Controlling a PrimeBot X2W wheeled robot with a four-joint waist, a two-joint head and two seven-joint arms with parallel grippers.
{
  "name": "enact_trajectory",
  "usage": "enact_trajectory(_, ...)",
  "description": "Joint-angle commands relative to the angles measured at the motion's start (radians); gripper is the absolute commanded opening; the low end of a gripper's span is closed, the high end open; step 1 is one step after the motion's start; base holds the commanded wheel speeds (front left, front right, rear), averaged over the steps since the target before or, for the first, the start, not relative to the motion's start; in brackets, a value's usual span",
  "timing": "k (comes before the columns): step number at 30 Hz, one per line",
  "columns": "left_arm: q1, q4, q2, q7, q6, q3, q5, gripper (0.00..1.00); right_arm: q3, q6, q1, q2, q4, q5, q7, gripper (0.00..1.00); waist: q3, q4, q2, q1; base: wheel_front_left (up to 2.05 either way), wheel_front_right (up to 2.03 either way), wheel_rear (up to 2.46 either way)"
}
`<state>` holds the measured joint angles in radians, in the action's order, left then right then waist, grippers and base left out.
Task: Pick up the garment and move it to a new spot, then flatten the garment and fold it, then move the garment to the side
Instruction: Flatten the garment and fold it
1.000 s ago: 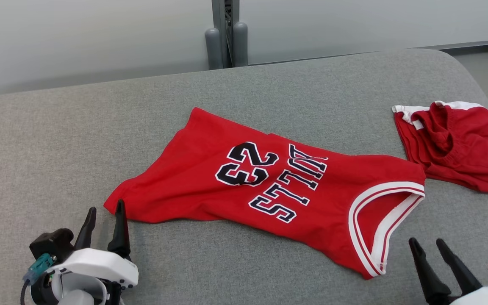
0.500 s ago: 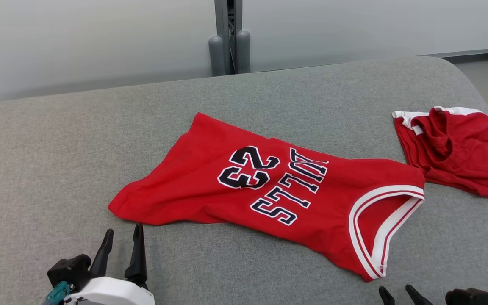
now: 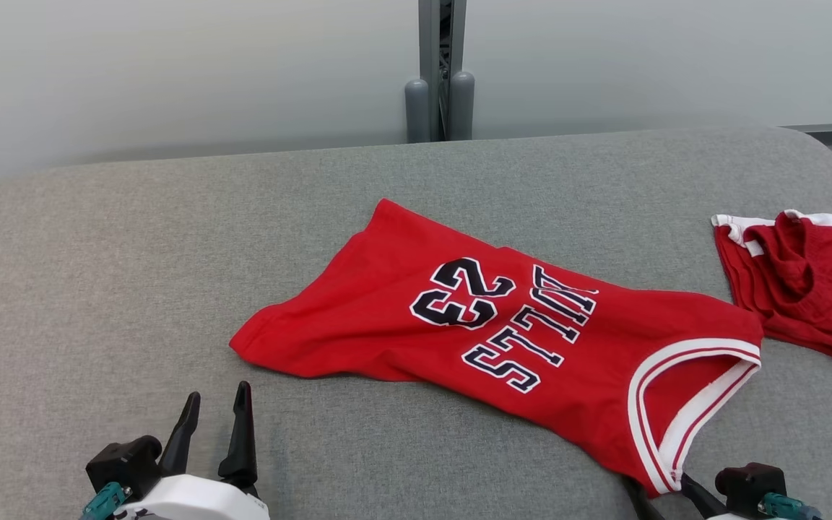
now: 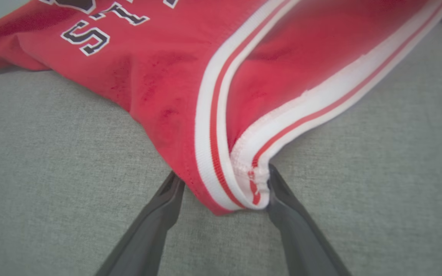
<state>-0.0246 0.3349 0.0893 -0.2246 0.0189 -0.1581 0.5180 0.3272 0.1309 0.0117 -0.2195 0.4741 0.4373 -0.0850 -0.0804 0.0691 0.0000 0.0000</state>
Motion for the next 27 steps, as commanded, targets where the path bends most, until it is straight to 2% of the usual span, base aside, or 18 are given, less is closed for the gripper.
enact_trajectory(1,0.009,-0.009,0.007,0.001,0.007,0.001,0.000,1.00,0.014,0.000,0.018,-0.005,0.011,0.020,-0.025,0.47,0.006,-0.010,0.0000,0.0000,0.00,0.00,0.00)
enact_trajectory(2,0.013,-0.012,0.008,0.001,0.007,0.001,0.001,1.00,0.024,0.000,0.024,-0.009,0.012,0.030,-0.036,0.32,0.007,-0.012,0.0000,0.0000,0.00,0.00,0.00)
enact_trajectory(3,0.016,-0.015,0.009,0.001,0.008,0.002,0.002,1.00,0.032,0.000,0.029,-0.015,0.011,0.042,-0.046,0.24,0.008,-0.014,0.0000,0.0000,0.00,0.00,0.00)
enact_trajectory(4,0.017,-0.019,0.009,0.000,0.011,0.003,0.003,1.00,0.040,0.000,0.035,-0.022,0.009,0.051,-0.054,0.05,0.009,-0.015,0.0000,0.0000,0.00,0.00,0.00)
enact_trajectory(5,0.017,-0.022,0.010,-0.001,0.012,0.004,0.004,1.00,0.045,0.000,0.040,-0.030,0.005,0.061,-0.061,0.00,0.010,-0.016,0.0000,0.0000,0.00,0.00,0.00)
enact_trajectory(12,0.023,-0.038,0.007,-0.008,0.016,0.005,0.013,1.00,0.064,0.000,0.068,-0.096,-0.071,0.135,-0.065,0.00,0.017,-0.020,0.0000,0.0000,0.00,0.00,0.00)
enact_trajectory(16,0.020,-0.041,0.003,-0.012,0.017,0.002,0.016,1.00,0.063,0.000,0.072,-0.142,-0.156,0.188,-0.033,0.00,0.018,-0.029,0.0000,0.0000,0.00,0.00,0.00)
enact_trajectory(21,0.009,-0.039,-0.004,-0.017,0.018,-0.004,0.020,1.00,0.042,0.000,0.097,-0.234,-0.271,0.224,0.058,0.00,0.013,-0.047,0.0000,0.0000,0.00,0.00,0.00)
enact_trajectory(24,-0.003,-0.039,-0.006,-0.021,0.014,-0.008,0.022,1.00,0.024,0.000,0.143,-0.253,-0.269,0.230,0.102,0.00,0.004,-0.062,0.0000,0.0000,0.00,0.00,0.00)
enact_trajectory(27,-0.015,-0.038,-0.008,-0.023,0.010,-0.013,0.020,1.00,0.030,0.000,0.202,-0.250,-0.210,0.252,0.150,0.00,-0.011,-0.080,0.0000,0.0000,0.00,0.00,0.00)
